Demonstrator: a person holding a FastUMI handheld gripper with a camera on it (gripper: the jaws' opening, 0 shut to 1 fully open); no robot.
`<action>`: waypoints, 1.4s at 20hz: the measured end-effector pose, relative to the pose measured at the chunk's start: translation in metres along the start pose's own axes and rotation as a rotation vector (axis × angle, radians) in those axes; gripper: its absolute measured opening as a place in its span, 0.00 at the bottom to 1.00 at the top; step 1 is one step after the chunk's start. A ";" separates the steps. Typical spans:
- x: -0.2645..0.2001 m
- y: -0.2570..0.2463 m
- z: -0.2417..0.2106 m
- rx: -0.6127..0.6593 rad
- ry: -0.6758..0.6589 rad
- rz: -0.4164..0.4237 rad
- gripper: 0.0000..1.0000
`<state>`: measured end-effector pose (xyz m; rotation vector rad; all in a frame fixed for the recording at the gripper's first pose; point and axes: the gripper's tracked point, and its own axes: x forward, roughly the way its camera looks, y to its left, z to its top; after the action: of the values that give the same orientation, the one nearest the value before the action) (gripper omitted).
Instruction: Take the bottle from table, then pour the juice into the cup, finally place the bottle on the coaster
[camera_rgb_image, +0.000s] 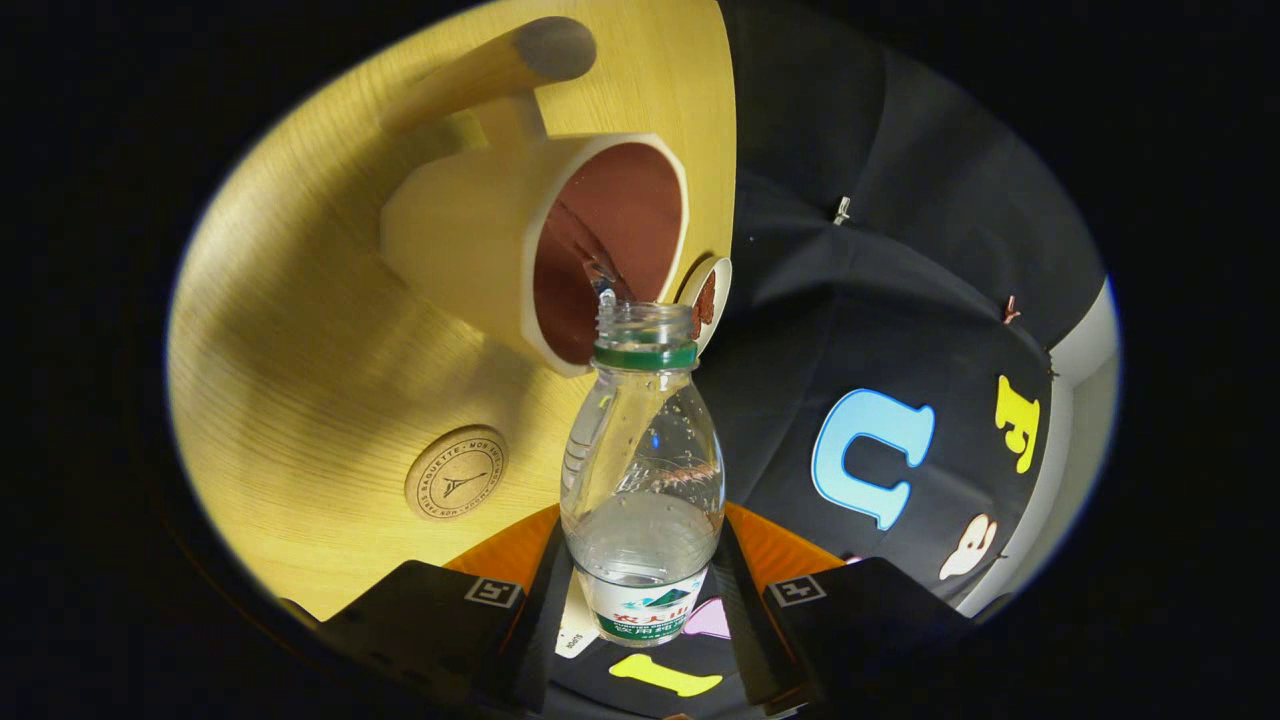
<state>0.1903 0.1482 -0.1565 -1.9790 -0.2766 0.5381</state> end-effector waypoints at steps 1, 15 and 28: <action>0.000 -0.001 0.000 -0.016 -0.004 -0.003 0.74; 0.008 -0.014 0.001 -0.175 -0.039 -0.029 0.74; 0.004 -0.028 0.003 -0.269 -0.058 -0.054 0.74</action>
<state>0.1937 0.1648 -0.1339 -2.2106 -0.4570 0.5471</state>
